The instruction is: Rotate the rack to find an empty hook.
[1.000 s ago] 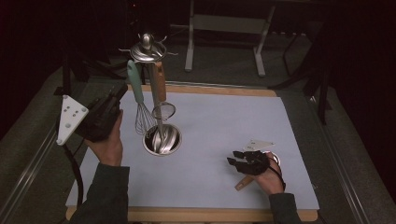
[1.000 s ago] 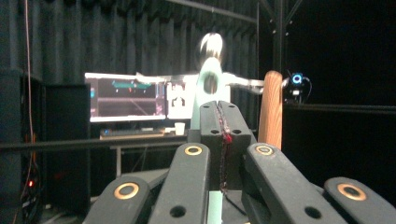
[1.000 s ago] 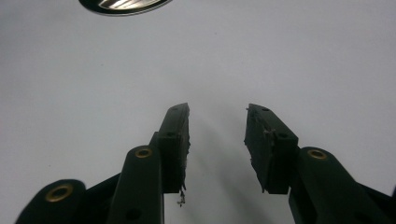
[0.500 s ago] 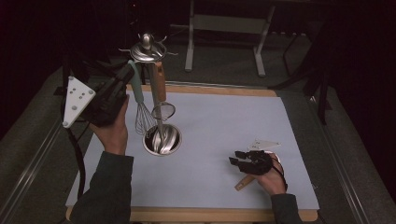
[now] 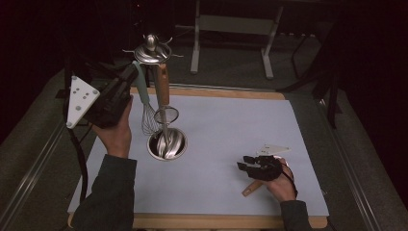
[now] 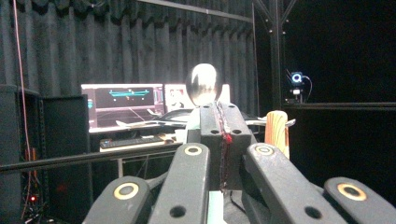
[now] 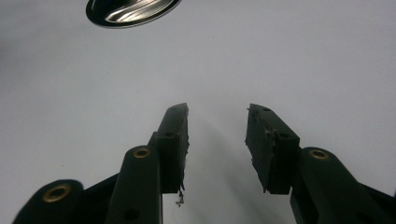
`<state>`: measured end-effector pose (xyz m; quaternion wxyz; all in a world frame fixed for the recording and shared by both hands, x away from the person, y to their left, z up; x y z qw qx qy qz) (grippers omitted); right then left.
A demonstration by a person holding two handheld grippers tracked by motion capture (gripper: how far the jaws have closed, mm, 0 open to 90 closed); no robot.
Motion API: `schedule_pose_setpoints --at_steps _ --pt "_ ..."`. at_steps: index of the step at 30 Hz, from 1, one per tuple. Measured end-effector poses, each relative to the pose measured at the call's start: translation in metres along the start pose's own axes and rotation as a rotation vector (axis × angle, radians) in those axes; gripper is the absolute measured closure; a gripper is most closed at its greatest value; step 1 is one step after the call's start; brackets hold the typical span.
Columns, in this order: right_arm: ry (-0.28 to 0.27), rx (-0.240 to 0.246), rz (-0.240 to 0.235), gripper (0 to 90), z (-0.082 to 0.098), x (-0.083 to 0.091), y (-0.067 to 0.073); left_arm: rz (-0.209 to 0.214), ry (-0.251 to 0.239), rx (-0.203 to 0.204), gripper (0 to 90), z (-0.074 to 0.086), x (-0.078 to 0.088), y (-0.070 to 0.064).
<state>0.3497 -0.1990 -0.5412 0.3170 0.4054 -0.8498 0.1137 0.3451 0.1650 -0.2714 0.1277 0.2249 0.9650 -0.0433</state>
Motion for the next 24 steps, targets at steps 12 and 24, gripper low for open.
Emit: schedule_pose_setpoints --at_steps 12,24 --pt "0.004 -0.001 -0.003 58.1 0.002 0.000 0.000 -0.026 0.009 0.026 89.8 0.002 -0.002 0.016" --pt "0.007 0.005 -0.004 58.1 0.002 -0.001 0.001 -0.072 0.038 0.030 89.8 0.002 -0.010 0.030"
Point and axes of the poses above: each handheld gripper's, and its own axes: x roughly backward along the jaws, z roughly out of its underside, y roughly to its left, the point moved 7 cm from there along -x, roughly forward along the jaws, and after that the axes turned 4 degrees about x, right-handed, at the moved point
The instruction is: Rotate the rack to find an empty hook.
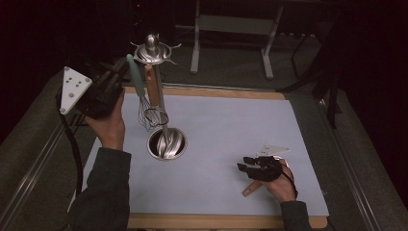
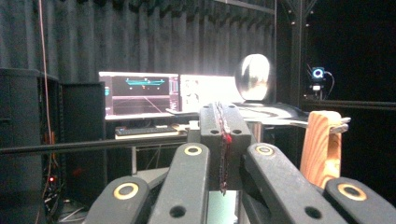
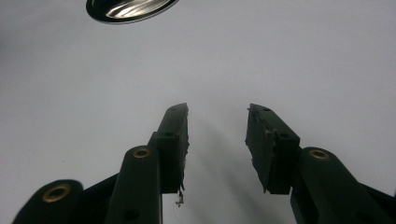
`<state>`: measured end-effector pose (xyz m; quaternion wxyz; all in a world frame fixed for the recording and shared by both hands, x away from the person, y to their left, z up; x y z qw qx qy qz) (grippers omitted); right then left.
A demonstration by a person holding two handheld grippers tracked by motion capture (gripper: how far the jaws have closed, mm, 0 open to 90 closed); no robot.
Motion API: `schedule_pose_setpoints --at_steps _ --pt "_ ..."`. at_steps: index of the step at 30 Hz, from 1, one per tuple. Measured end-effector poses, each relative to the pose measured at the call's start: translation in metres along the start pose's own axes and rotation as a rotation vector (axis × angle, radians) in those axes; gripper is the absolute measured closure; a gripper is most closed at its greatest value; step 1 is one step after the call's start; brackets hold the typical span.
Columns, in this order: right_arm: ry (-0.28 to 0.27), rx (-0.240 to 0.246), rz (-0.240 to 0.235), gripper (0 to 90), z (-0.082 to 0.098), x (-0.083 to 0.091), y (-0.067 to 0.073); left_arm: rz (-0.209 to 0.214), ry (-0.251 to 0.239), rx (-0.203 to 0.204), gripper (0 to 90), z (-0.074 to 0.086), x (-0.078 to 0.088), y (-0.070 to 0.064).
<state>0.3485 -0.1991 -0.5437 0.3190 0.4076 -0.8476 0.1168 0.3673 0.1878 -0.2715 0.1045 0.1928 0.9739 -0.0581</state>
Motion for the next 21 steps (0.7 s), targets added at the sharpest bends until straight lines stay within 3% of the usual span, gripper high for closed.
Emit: schedule_pose_setpoints --at_steps 10,21 --pt "0.004 -0.001 -0.001 58.1 0.001 -0.001 0.001 -0.022 0.016 0.029 89.8 0.000 -0.008 0.008" --pt "0.003 -0.004 -0.003 58.1 0.001 -0.001 0.002 -0.055 0.062 0.013 89.8 0.000 -0.019 0.016"
Point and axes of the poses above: each handheld gripper's, and its own axes: x roughly backward along the jaws, z roughly out of its underside, y roughly to its left, the point moved 7 cm from there along -x, roughly forward along the jaws, and after that the axes turned 4 degrees about x, right-handed, at the moved point
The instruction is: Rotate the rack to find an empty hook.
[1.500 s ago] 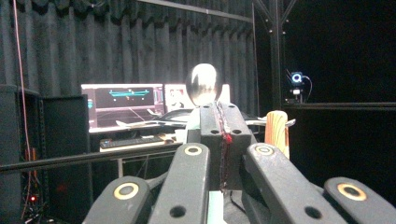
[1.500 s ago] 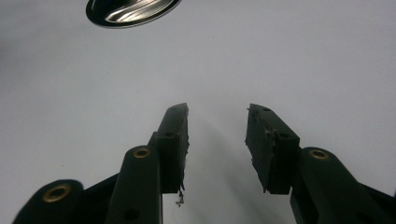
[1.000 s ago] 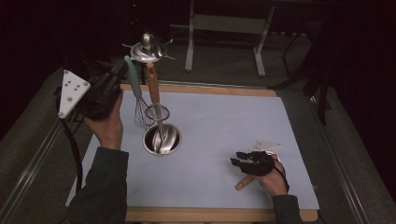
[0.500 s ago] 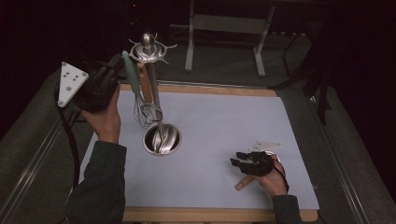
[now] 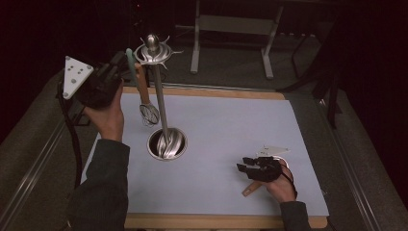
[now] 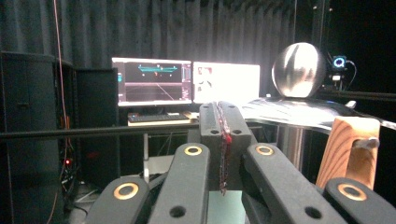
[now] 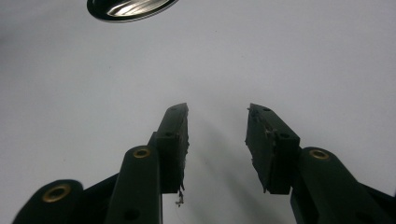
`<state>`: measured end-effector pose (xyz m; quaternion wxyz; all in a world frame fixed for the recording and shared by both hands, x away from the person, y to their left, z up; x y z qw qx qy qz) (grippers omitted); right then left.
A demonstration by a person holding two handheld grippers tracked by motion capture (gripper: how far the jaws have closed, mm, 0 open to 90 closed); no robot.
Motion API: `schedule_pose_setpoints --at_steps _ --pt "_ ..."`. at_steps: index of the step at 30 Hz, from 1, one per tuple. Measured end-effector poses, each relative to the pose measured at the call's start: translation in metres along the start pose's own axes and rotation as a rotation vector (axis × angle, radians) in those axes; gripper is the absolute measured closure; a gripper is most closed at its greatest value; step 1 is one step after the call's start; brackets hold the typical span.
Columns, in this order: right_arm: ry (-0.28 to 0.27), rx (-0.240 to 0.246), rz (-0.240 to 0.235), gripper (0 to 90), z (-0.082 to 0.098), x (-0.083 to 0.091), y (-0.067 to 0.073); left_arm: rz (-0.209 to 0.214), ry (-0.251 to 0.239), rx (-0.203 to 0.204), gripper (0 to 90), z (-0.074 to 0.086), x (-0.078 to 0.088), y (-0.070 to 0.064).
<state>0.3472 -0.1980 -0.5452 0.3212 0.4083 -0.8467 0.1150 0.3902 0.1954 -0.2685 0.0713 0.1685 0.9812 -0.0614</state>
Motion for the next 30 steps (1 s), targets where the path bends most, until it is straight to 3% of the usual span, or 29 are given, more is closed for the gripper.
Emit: schedule_pose_setpoints --at_steps 18,30 --pt "0.005 0.004 0.001 58.1 0.001 -0.001 0.001 -0.011 0.028 0.038 89.8 -0.001 -0.014 0.006" --pt "0.009 0.008 0.011 58.1 0.001 0.000 0.000 -0.014 0.039 0.020 89.8 -0.001 -0.013 0.005"
Point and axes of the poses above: each handheld gripper's, and its own axes: x roughly backward along the jaws, z roughly out of its underside, y roughly to its left, the point moved 7 cm from there along -x, roughly forward along the jaws, and after that the axes turned 4 degrees about x, right-handed, at the moved point
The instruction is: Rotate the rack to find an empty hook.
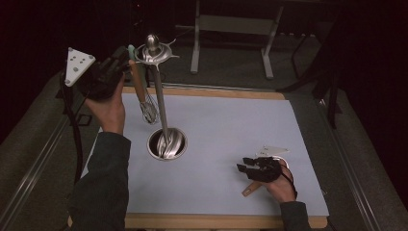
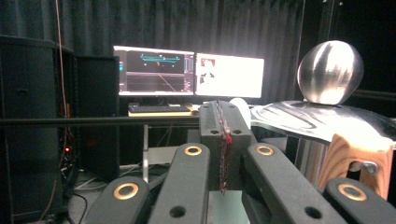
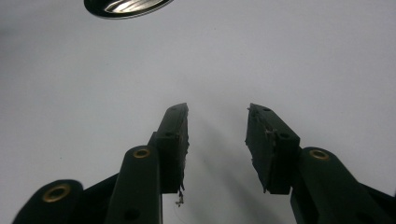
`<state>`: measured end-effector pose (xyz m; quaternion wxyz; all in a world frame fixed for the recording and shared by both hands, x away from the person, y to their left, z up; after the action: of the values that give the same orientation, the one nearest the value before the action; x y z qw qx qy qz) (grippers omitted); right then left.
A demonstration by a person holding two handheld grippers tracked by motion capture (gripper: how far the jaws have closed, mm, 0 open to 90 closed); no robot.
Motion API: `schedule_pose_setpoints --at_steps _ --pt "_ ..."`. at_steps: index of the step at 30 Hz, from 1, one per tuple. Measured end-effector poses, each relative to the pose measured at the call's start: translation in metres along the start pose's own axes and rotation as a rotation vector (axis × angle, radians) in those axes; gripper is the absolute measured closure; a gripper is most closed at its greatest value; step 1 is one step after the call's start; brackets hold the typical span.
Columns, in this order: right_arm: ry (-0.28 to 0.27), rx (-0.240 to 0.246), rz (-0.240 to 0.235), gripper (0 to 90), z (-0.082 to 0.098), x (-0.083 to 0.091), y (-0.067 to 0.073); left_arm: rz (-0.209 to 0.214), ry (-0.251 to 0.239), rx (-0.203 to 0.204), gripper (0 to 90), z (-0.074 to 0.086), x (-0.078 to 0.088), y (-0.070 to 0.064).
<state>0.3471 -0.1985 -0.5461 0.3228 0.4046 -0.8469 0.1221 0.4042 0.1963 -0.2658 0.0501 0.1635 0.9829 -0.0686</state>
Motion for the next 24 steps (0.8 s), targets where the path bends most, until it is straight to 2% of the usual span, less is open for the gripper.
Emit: schedule_pose_setpoints --at_steps 9,19,24 --pt "-0.003 -0.002 0.004 58.1 0.000 0.001 -0.001 0.006 0.001 -0.031 89.8 -0.002 0.005 -0.002" --pt "-0.003 -0.004 0.006 58.0 0.000 0.002 -0.001 0.011 0.013 -0.039 89.7 -0.001 0.011 0.002" --pt "-0.003 -0.004 0.003 58.0 0.000 0.002 -0.001 0.012 0.032 -0.067 89.7 0.002 0.013 0.003"
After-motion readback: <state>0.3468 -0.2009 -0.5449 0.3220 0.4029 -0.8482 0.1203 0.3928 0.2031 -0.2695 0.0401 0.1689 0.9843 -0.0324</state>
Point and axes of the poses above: each handheld gripper's, and its own axes: x roughly backward along the jaws, z roughly out of its underside, y roughly to its left, the point moved 7 cm from there along -x, roughly forward along the jaws, and after that the axes turned 4 degrees about x, right-handed, at the moved point
